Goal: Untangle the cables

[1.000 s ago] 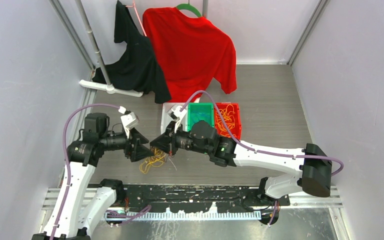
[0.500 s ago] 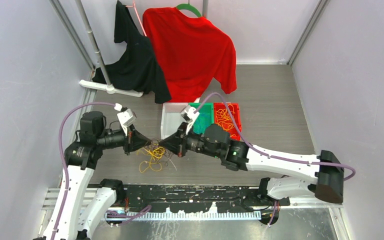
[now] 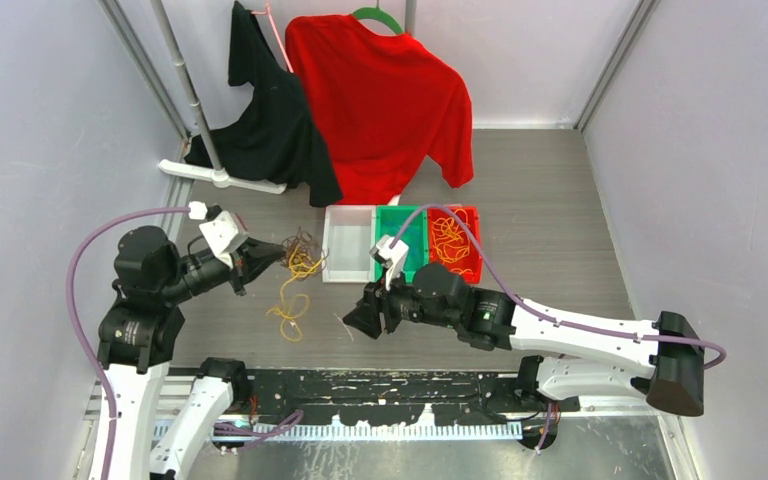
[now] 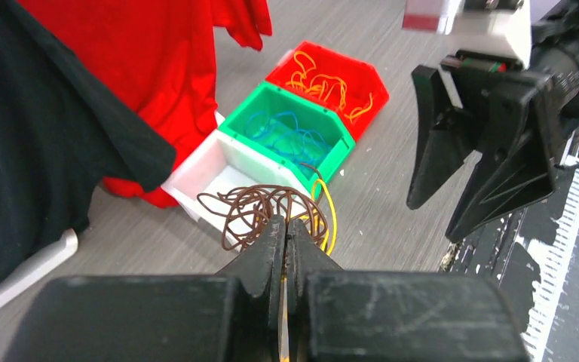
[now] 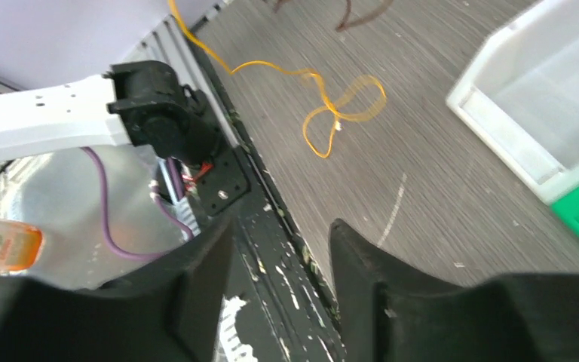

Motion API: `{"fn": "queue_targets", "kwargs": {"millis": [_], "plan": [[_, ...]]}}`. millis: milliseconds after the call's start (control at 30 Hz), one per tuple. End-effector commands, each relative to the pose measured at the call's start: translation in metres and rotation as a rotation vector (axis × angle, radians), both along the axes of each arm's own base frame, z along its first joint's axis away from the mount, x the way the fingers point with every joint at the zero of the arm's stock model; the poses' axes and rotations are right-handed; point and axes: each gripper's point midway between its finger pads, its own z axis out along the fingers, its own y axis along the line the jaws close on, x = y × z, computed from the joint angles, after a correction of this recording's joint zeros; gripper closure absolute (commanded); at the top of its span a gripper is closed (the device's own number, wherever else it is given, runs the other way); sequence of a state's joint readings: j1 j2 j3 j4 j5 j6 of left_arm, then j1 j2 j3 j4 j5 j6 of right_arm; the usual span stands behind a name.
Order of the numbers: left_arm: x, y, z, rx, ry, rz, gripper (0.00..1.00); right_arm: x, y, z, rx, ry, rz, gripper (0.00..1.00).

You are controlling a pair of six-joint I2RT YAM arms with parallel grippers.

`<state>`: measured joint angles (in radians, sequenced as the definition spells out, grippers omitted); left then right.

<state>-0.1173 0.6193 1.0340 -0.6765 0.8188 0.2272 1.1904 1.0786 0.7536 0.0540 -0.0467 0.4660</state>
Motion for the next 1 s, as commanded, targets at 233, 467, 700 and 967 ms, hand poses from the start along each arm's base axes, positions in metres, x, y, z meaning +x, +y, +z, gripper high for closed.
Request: {"fn": "queue_targets", "kwargs": {"millis": [233, 467, 700, 967], "plan": [[-0.032, -0.015, 0.047, -0.078, -0.06, -0.133, 1.0, 0.04, -0.003, 0.133, 0.208, -0.289, -0.155, 0.17], [-0.042, -0.02, 0.046, -0.099, -0.027, -0.186, 1.0, 0.04, 0.035, 0.153, 0.275, -0.303, -0.076, 0.15], [-0.054, -0.025, 0.052, -0.121, -0.002, -0.247, 1.0, 0.053, 0.067, 0.134, 0.254, -0.325, -0.083, 0.19], [-0.059, -0.027, 0.068, -0.149, -0.016, -0.262, 1.0, 0.07, 0.082, 0.082, 0.156, -0.307, -0.128, 0.42]]}}
